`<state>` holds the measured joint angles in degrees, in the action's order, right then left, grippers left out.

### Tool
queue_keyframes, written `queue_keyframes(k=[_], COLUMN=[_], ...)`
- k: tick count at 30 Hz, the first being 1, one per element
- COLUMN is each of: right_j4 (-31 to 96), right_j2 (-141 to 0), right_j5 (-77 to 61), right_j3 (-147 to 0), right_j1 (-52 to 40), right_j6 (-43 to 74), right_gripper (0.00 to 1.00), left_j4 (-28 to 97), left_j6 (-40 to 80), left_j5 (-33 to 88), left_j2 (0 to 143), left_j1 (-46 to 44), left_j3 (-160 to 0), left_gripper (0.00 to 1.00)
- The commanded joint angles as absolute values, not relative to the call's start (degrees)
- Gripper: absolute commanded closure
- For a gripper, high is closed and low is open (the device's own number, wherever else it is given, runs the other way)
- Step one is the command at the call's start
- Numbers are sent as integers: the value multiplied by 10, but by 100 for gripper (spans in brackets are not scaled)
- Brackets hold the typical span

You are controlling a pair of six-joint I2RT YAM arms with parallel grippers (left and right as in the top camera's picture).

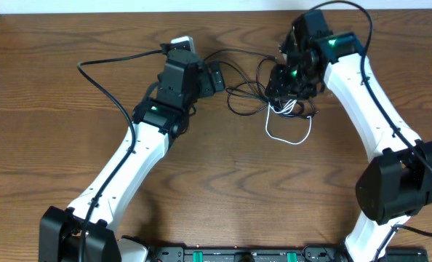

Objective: Untangle cables

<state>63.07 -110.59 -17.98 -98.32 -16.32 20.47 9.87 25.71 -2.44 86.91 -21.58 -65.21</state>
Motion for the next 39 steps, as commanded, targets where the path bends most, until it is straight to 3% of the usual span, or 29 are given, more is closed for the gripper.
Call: queue_keyframes(k=[1,26,30,32,39], right_j4=[608,454,424,420,474], right_j2=[-1098,-1147,-1160,-1160,-1111], right_j5=[-164,-34,-63,-68,-117], right_j3=[-944,-836,-836,-837,-900], right_j1=[-159,-153,-153,-153,-135], right_j6=[258,351,339,337,265], right_gripper=[60,73,85,99,99], left_j4=[110,161,163,163,163], left_j6=[262,262,262,262,262], left_j5=[-8,-4,-4,-4,-4], left_j2=[867,867,867,867,867], left_j1=[-213,-213,-213,-213,-213], left_j3=[-663,-663,-663,-663,-663], left_gripper=[0,0,0,0,0])
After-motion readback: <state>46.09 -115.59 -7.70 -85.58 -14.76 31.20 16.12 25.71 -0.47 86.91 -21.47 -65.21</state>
